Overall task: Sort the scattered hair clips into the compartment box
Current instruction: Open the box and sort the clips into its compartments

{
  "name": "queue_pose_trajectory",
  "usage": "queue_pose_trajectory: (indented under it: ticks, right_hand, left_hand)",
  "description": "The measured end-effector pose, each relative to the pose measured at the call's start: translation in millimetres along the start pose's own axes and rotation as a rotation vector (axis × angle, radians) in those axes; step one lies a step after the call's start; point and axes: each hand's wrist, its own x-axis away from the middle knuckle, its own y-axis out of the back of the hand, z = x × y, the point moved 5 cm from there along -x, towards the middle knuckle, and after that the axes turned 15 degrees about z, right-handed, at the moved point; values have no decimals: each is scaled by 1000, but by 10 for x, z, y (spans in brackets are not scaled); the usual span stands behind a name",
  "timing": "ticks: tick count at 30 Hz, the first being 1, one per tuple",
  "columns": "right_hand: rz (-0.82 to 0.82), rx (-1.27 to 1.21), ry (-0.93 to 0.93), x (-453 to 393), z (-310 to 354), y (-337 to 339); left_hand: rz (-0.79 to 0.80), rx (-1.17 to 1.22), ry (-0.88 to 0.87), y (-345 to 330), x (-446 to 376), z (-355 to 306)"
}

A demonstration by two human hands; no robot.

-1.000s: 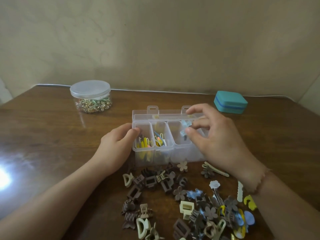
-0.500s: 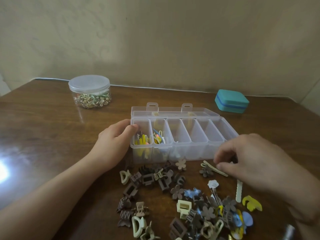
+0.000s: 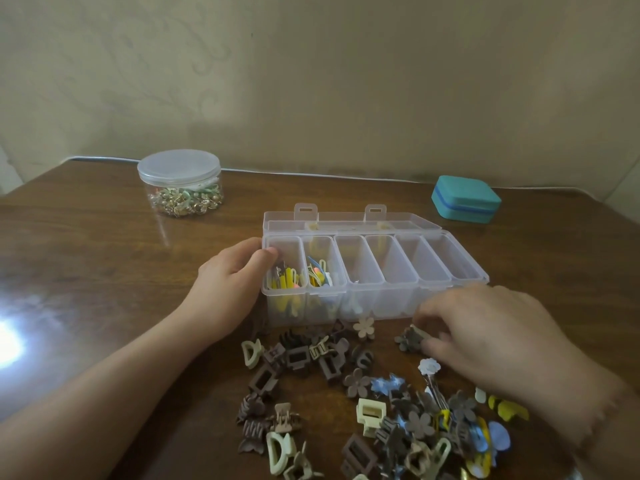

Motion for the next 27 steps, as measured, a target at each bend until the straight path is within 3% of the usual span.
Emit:
queue_pose_trajectory:
  ticks: [5, 8, 11, 13, 15, 17, 21, 23, 27]
  right_hand:
    - [11, -3, 89, 58, -9, 35]
    - [10, -177, 294, 140, 30, 138]
    - [-197, -473, 519, 150, 112, 301]
    - [-404, -556, 576, 126, 142, 372]
    - [-550, -562, 526, 42, 156, 376]
    - [-597, -556, 417, -96, 152, 333]
    - [-511, -460, 310, -277, 146, 254]
    - [-450, -515, 348, -214, 77, 294]
    - [-483, -695, 329, 30, -355, 467]
  left_hand:
    - [-6, -4, -5, -1, 2, -6]
    - [-2, 3, -5, 0, -1, 4]
    - [-1, -2, -3, -1, -2, -2]
    - [2, -3, 1, -4, -1, -7]
    - [1, 2, 1, -2, 1, -10]
    - [-2, 1, 4, -1, 5, -11]
    - [6, -3, 18, -7, 5, -13]
    - [8, -4, 20, -8, 1, -13]
    - [-6, -19, 22, 0, -3, -7]
